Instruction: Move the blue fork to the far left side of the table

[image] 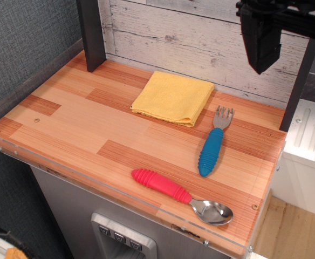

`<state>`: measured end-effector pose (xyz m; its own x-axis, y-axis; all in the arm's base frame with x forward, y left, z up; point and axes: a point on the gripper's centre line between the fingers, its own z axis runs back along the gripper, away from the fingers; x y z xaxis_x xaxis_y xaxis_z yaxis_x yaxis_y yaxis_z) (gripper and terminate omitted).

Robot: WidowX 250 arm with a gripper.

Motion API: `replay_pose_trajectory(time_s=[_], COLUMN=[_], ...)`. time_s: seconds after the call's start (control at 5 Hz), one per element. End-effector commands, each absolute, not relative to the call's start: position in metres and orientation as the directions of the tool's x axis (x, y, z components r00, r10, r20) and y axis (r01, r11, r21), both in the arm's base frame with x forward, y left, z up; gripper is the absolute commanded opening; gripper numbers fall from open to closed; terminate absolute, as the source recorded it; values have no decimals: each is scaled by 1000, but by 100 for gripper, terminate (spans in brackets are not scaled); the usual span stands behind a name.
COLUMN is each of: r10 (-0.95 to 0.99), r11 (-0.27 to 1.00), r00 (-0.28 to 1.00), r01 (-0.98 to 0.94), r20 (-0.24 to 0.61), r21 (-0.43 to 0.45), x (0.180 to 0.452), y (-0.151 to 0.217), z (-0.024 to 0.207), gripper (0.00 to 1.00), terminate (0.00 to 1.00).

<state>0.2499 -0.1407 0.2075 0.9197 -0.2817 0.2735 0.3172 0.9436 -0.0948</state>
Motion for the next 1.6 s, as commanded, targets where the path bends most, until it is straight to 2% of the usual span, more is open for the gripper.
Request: replay_pose_trajectory(time_s=[0.0,0.4,0.6,1.0,1.2,1.4], r10=[-282,-213,-136,-54,-65,-65], r11=[944,972,990,998,997,998], r00=[920,947,972,972,966,947], r01=[317,231,127,47,55,53], r20=[273,242,191,230,249,313], r21=[-95,-50,58,38,46,45], x=[250,258,263,283,297,305], y=[-141,-105,-81,-62,-56,-55], z=[207,174,152,118,92,79], gripper=[100,100,100,100,100,100], terminate=[0,0,0,0,0,0])
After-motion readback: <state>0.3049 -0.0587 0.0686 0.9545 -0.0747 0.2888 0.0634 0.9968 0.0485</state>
